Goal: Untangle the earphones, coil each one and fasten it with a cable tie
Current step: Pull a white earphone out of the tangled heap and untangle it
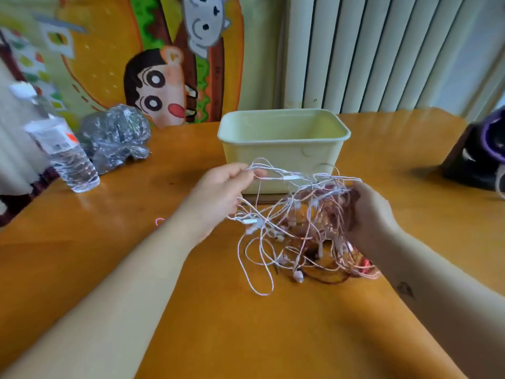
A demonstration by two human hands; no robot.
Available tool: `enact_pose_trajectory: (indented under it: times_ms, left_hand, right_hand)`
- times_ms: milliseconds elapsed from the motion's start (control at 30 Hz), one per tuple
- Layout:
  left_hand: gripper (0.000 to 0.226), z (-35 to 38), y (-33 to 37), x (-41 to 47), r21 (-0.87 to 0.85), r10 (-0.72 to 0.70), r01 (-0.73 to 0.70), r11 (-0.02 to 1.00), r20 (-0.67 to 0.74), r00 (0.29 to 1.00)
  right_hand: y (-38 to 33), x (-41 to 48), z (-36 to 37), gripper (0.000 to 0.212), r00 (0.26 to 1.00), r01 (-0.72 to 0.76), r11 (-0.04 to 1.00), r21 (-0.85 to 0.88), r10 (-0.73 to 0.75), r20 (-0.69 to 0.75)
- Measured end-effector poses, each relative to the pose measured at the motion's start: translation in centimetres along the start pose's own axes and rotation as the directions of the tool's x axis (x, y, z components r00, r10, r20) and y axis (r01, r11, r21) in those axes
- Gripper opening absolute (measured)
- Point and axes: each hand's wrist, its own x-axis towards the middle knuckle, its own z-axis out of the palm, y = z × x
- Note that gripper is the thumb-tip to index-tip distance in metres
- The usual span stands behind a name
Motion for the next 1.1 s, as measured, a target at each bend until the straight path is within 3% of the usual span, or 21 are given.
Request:
enact_pose_trajectory:
  times_ms: [100,267,400,467,533,600,667,700,733,767,800,867,900,967,1100]
  left_hand:
    - [0.023,-0.4,2.0,-1.6,-0.068,0.101,-0.115,0.991,-0.18,0.978]
    - [0.022,-0.7,6.6,-3.3,-0.349,0.155,-0.263,0.899,-0.308,0.939]
    - [0.024,-0.9,9.2,-4.0,-0.354,0.21,-0.305,0.884,-0.28,0.937]
    - [0.027,-0.9,9.9,-4.1,-0.32,0.223,-0.303,0.898,-0.264,0.939]
    - [0.03,-1.0,10.9,-4.4,-0.283,0.235,-0.302,0.91,-0.246,0.94]
    - [0.031,-0.9,11.4,-4.5,-0.257,0.226,-0.274,0.927,-0.198,0.954]
    - [0.031,-0.8,11.8,-4.6,-0.256,0.221,-0.249,0.934,-0.133,0.966]
    - [0.03,-0.7,12.1,-4.6,-0.265,0.219,-0.24,0.934,-0.105,0.97]
    - [0.03,-0.7,12.4,-4.6,-0.273,0.22,-0.236,0.932,-0.09,0.971]
    - [0.03,-0.6,12.7,-4.5,-0.286,0.22,-0.236,0.929,-0.085,0.972]
    - [0.029,-0.5,12.9,-4.5,-0.301,0.221,-0.238,0.923,-0.089,0.971]
    - [0.028,-0.4,13.8,-4.1,-0.346,0.232,-0.25,0.904,-0.093,0.968]
    - [0.028,-0.3,14.2,-4.0,-0.368,0.237,-0.254,0.894,-0.09,0.967]
    - [0.028,0.0,15.1,-3.7,-0.399,0.251,-0.264,0.878,-0.086,0.964]
    - [0.027,0.5,16.8,-3.1,-0.461,0.268,-0.302,0.834,-0.14,0.953]
  right_hand:
    - [-1.2,-0.9,-0.9,0.019,1.0,0.005,0.996,0.09,-0.007,0.02]
    - [-1.5,-1.8,-2.1,0.021,0.998,-0.06,0.986,0.153,0.059,0.011]
    - [-2.1,-2.9,-2.1,0.018,0.991,-0.076,0.986,-0.151,0.092,0.098]
    - [-2.7,-2.9,-2.3,0.014,0.982,0.003,0.909,-0.416,0.077,0.174]
    - [-3.9,-3.0,-2.3,0.019,0.962,0.11,0.712,-0.694,0.099,0.253]
    - [-5.3,-3.6,-1.8,0.028,0.936,0.222,0.367,-0.903,0.179,0.303]
    - [-6.8,-4.3,-0.5,0.039,0.912,0.369,-0.055,-0.928,0.214,0.35]
    - [-7.6,-4.8,0.3,0.043,0.894,0.445,-0.221,-0.868,0.169,0.415]
    - [-8.3,-5.7,1.4,0.042,0.855,0.51,-0.309,-0.802,0.082,0.512]
    - [-9.0,-6.8,2.4,0.036,0.784,0.579,-0.324,-0.748,-0.03,0.62]
    - [-9.4,-8.0,3.1,0.026,0.691,0.662,-0.254,-0.705,-0.155,0.706]
    - [-10.0,-10.5,4.8,0.007,0.504,0.835,-0.015,-0.55,-0.379,0.776]
    - [-10.1,-11.8,5.5,0.005,0.45,0.883,0.084,-0.462,-0.437,0.779]
    - [-9.9,-12.8,6.7,0.017,0.437,0.898,0.168,-0.407,-0.462,0.772]
    - [-9.7,-11.9,7.9,0.014,0.561,0.828,0.254,-0.501,-0.339,0.755]
